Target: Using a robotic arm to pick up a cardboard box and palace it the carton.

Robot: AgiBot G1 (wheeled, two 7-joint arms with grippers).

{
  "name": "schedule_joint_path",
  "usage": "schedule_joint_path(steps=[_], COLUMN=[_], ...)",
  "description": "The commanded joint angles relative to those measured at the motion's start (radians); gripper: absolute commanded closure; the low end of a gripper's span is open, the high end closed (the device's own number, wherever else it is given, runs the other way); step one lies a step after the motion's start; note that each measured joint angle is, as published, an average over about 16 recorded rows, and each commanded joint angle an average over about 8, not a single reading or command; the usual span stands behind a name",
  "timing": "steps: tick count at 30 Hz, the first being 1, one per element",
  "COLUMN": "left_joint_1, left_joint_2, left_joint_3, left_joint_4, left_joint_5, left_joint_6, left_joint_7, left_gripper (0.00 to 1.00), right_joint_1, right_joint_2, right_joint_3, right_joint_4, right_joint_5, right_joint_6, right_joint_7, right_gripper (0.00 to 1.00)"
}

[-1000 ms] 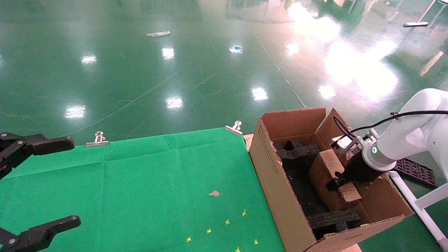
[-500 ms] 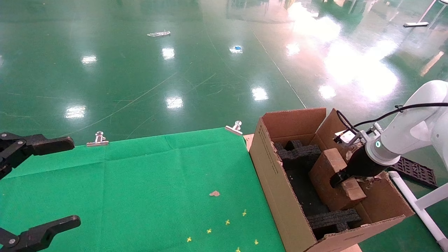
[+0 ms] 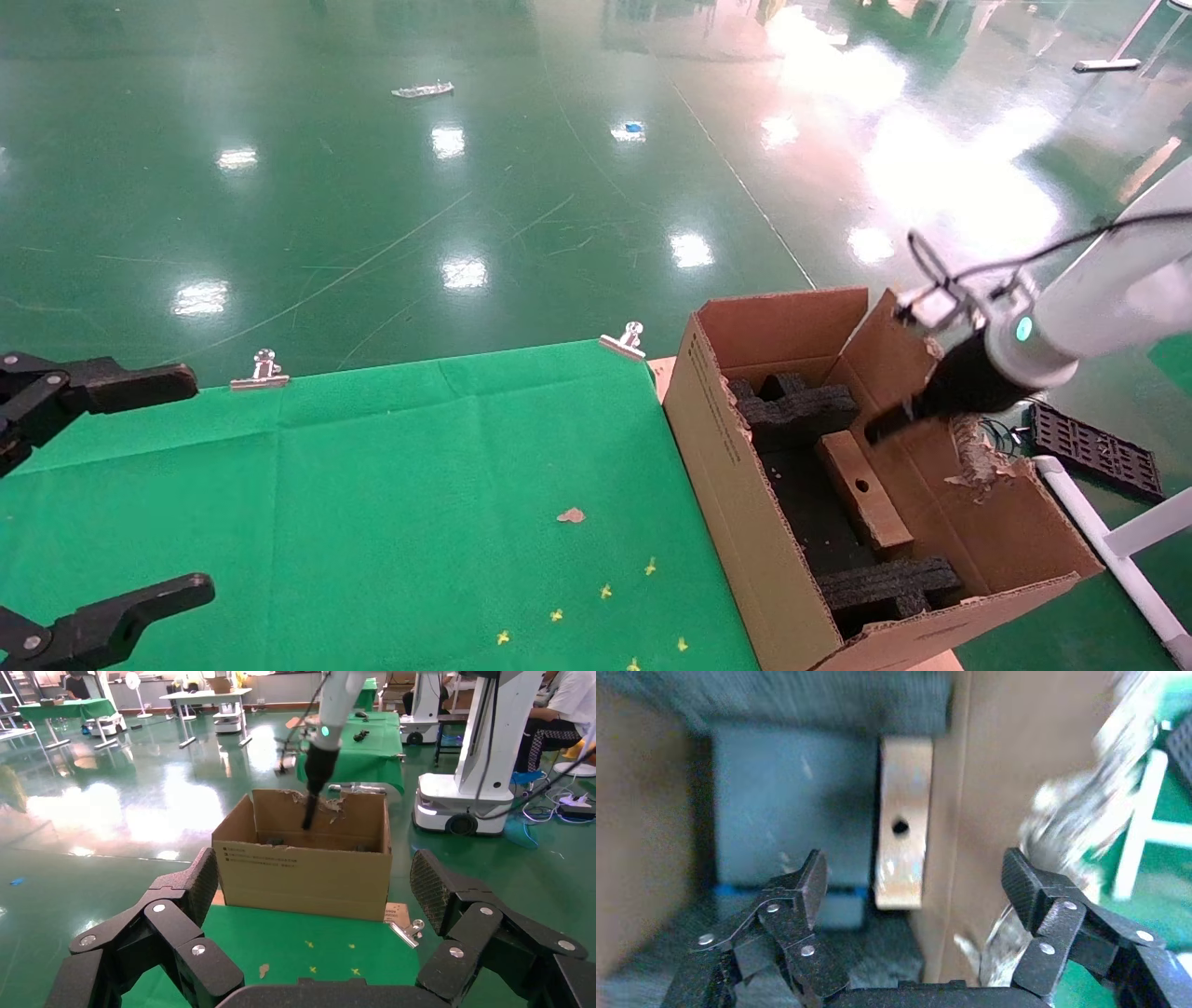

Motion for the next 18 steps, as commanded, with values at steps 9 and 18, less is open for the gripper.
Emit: schedule_joint_path(steps=[9,18], left_joint_1=[0.0,0.0], left_joint_2=[0.0,0.0], left_joint_3=[0.001,0.001], left_joint_4=[0.0,0.0], left_joint_5=[0.0,-0.001], left_joint_6=[0.0,0.0], left_joint_7=[0.0,0.001], left_gripper=[0.0,0.0], right_joint_1=[0.242,0.322], right_joint_2=[0.06,0.11], right_joint_3=[0.053,0.085], right_joint_4=[0.053,0.103], right_joint_5=[0.066,0.108], right_joint_6=[-0.034,-0.049], right_joint_7=[-0.121,-0.16], right_gripper=[0.0,0.0])
